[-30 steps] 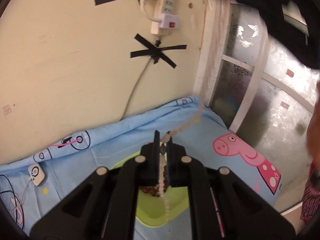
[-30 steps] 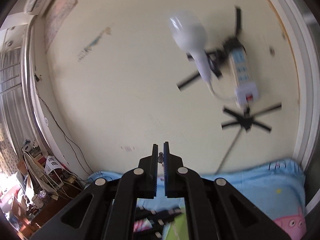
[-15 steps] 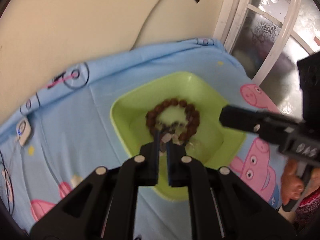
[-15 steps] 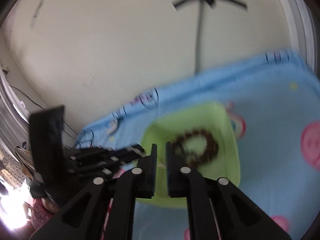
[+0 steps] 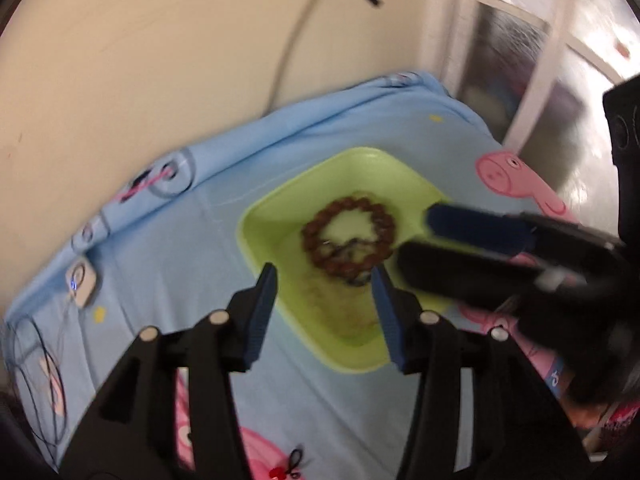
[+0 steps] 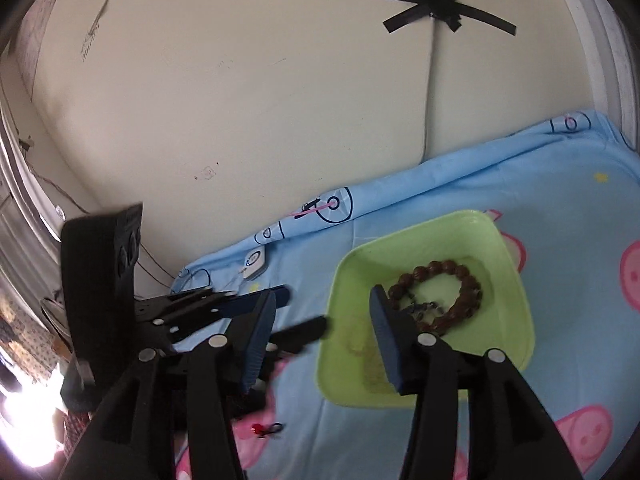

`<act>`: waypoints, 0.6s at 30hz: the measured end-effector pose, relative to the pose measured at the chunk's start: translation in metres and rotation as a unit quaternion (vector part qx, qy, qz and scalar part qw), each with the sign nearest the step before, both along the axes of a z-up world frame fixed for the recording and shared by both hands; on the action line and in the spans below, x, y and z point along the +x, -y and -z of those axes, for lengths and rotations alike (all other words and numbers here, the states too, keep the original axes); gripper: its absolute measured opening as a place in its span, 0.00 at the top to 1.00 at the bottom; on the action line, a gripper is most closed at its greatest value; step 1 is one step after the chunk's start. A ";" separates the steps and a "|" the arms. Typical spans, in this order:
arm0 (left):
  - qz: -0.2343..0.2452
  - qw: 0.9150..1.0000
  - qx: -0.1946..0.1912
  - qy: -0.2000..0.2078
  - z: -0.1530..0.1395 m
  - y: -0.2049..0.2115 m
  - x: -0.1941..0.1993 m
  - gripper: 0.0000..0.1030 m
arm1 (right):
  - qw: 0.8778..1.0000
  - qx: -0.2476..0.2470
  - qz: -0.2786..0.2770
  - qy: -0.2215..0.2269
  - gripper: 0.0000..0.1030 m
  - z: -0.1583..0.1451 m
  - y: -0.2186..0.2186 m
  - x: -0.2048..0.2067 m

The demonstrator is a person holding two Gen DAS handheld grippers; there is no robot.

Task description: Organize jewelry

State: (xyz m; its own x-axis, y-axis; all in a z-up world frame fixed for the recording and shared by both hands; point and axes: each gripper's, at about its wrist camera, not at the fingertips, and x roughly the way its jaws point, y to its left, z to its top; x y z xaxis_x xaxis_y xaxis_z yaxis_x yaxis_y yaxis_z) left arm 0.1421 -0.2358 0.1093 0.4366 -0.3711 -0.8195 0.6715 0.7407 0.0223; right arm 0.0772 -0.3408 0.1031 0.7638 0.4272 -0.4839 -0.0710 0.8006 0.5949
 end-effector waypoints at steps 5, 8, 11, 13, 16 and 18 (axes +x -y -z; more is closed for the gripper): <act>-0.012 1.000 0.009 0.017 -0.008 -0.010 -0.010 0.50 | 1.000 0.000 0.012 0.003 0.76 0.000 0.014 -0.021; -0.036 0.999 -0.014 0.030 -0.022 -0.057 -0.017 0.50 | 1.000 0.008 0.002 0.005 0.76 0.004 0.011 -0.030; -0.107 0.993 -0.019 0.053 -0.031 -0.135 -0.021 0.42 | 0.999 0.011 -0.034 0.004 0.76 0.011 -0.011 -0.032; -0.163 0.985 -0.015 0.063 -0.032 -0.182 -0.022 0.42 | 0.998 0.001 -0.059 0.001 0.76 0.019 -0.030 -0.026; -0.236 0.969 -0.017 0.066 -0.027 -0.245 -0.031 0.42 | 0.994 -0.026 -0.102 -0.007 0.76 0.034 -0.073 -0.017; -0.267 0.961 -0.020 0.063 -0.017 -0.280 -0.043 0.42 | 0.991 -0.031 -0.130 -0.021 0.76 0.045 -0.098 -0.011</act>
State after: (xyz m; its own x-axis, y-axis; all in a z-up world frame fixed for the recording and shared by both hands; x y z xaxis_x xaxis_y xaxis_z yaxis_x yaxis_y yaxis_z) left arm 0.0994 0.0438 0.1265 0.6687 -0.0960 -0.7373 0.1889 0.9810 0.0436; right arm 0.0661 -0.2424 0.0582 0.6104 0.5747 -0.5451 -0.2555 0.7942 0.5513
